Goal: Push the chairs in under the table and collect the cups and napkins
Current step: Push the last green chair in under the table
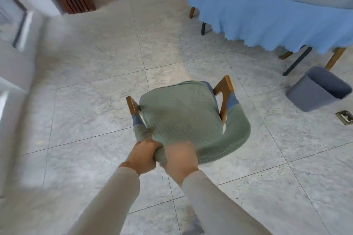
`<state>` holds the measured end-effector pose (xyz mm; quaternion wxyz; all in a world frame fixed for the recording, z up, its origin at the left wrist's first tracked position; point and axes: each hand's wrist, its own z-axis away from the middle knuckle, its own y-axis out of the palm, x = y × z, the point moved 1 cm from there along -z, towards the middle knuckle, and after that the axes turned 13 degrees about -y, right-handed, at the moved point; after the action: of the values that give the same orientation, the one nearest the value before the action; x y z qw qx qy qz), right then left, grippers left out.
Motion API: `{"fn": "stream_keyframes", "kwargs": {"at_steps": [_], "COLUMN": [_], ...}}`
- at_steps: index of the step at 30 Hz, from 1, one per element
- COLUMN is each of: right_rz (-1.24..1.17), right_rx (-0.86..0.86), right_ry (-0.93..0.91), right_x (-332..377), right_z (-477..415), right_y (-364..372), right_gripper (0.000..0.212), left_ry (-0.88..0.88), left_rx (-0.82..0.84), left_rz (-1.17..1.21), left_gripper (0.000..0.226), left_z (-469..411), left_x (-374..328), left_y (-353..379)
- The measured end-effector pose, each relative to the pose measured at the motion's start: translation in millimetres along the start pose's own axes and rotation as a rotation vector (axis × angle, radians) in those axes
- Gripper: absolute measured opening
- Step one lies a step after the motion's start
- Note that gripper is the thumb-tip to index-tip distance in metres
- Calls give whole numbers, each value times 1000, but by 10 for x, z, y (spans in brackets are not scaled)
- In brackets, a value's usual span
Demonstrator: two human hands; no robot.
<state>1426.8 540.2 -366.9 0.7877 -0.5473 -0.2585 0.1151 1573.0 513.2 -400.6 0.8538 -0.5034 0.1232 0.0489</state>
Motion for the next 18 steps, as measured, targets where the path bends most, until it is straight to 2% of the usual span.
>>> {"fn": "stream_keyframes", "kwargs": {"at_steps": [4, 6, 9, 12, 14, 18], "right_rz": [-134, -206, -282, -70, 75, 21], "right_rx": [-80, -90, 9, 102, 73, -17], "right_ry": [7, -32, -120, -39, 60, 180], "right_x": [706, 844, 600, 25, -297, -490], "right_z": [-400, -481, -304, 95, 325, 421], "right_y": [83, 88, 41, 25, 23, 25], "right_gripper": [9, 14, 24, 27, 32, 42], "left_ry": [-93, -164, -142, -169, -197, -143], "left_rx": [-66, -92, -62, -32, -55, -56], "left_rz": [84, 140, 103, 66, 71, 33], "left_gripper": [29, 26, 24, 33, 31, 29], "left_z": [415, 530, 574, 572, 521, 427], "left_x": [424, 600, 464, 176, 186, 282], "left_y": [-182, -247, -212, -82, -16, 6]}}
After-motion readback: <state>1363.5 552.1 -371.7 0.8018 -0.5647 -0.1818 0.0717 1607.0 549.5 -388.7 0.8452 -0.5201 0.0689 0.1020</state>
